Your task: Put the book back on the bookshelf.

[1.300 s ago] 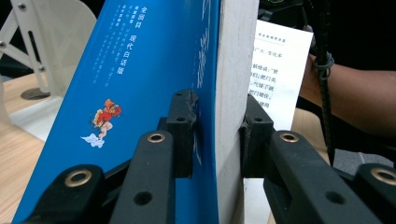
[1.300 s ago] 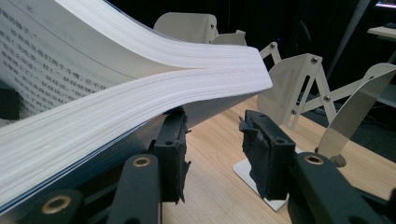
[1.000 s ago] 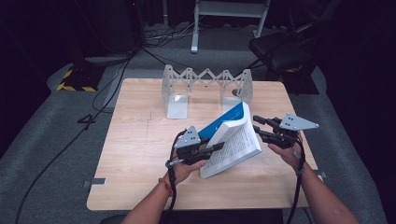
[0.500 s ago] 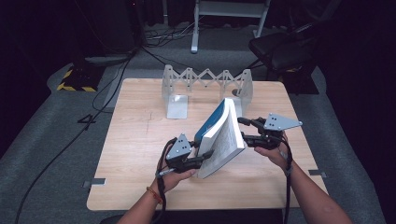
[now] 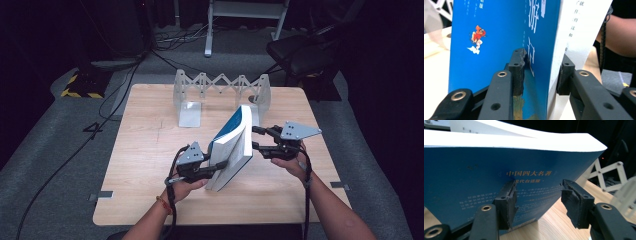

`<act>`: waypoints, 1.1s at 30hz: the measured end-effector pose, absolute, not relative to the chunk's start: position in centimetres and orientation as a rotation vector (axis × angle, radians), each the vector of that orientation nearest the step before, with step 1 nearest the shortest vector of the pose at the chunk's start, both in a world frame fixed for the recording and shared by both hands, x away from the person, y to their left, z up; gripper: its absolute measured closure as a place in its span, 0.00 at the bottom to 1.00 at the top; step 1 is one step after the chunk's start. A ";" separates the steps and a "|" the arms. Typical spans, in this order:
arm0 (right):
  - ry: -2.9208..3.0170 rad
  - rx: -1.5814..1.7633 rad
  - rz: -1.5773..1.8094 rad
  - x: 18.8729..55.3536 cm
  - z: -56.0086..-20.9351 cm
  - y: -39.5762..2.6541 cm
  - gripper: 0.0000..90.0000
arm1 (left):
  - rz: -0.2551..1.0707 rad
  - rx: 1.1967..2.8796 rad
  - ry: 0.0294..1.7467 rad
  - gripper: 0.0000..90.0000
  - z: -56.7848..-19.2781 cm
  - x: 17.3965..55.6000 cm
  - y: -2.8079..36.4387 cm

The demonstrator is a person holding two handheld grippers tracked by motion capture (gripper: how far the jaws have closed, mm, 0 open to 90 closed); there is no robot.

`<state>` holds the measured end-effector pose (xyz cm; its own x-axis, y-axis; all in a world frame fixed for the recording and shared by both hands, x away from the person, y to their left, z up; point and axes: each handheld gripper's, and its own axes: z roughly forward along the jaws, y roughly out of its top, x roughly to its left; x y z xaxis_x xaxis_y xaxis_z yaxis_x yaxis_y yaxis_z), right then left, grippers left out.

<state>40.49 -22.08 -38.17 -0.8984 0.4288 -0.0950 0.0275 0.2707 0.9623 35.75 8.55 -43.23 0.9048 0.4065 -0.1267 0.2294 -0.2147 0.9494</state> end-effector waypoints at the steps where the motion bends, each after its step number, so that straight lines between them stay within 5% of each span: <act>1: 2.209 0.421 1.655 40.5 -38.2 -22.3 0.51 | 0.165 1.796 0.473 0.73 -43.3 35.9 8.3; 17: 2.139 0.527 1.595 40.5 -38.7 -28.4 0.51 | 0.067 1.763 0.369 0.70 -43.3 38.0 2.5; 33: 2.129 0.469 1.597 38.9 -38.7 -27.8 0.53 | 0.127 1.784 0.336 0.71 -42.7 37.3 4.2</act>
<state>38.88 -27.85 -38.71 -0.8476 0.5120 -0.1395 0.0094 0.2773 0.9607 37.26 4.23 -42.73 0.9514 0.2934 -0.0938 0.1581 -0.2036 0.9662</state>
